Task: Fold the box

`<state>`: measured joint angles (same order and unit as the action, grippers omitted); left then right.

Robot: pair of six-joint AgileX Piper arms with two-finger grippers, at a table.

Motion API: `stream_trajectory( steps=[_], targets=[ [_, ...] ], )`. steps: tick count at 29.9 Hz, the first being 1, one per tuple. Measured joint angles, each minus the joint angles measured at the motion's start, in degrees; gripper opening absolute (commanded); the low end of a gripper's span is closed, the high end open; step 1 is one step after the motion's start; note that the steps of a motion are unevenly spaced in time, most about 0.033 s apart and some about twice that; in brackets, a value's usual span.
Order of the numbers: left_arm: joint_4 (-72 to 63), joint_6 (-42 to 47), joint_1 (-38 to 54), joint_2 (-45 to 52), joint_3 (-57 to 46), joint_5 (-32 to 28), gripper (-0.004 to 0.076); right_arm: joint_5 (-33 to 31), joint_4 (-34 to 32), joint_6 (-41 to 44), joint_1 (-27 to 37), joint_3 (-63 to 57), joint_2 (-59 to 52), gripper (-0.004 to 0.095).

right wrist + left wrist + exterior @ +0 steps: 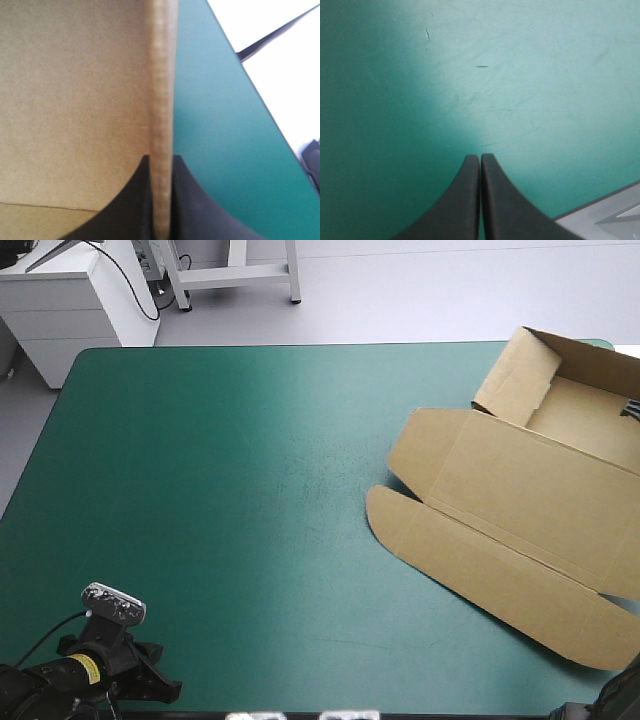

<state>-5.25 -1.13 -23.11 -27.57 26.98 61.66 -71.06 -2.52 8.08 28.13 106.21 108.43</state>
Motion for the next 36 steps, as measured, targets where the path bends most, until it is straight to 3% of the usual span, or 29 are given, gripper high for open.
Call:
stream_trajectory(
  steps=[3, 9, 13, 25, 36],
  targets=[
    [0.0, 0.0, 0.0, 0.0, 0.0, 0.0, -0.0008, 0.0, -0.1, -0.1, 3.9, 0.0, 0.7, 0.0049],
    [-0.1, 0.0, 0.0, 0.0, 0.0, 0.0, -0.0008, 0.0, -0.1, -0.1, 6.2, -0.2, 2.8, 0.0366],
    [-0.1, 0.0, 0.0, 0.0, 0.0, 0.0, -0.0008, 0.1, 0.4, -0.5, 6.2, -0.3, 3.6, 0.0492],
    [-0.1, 0.0, 0.0, 0.0, 0.0, 0.2, -0.0008, 0.1, 1.0, -0.7, 6.3, -0.4, 2.2, 0.0498],
    [-0.1, 0.0, 0.0, 0.0, 0.0, 0.2, -0.0008, 0.1, 1.7, -1.7, 6.3, -11.3, -12.0, 0.0489]
  ],
)
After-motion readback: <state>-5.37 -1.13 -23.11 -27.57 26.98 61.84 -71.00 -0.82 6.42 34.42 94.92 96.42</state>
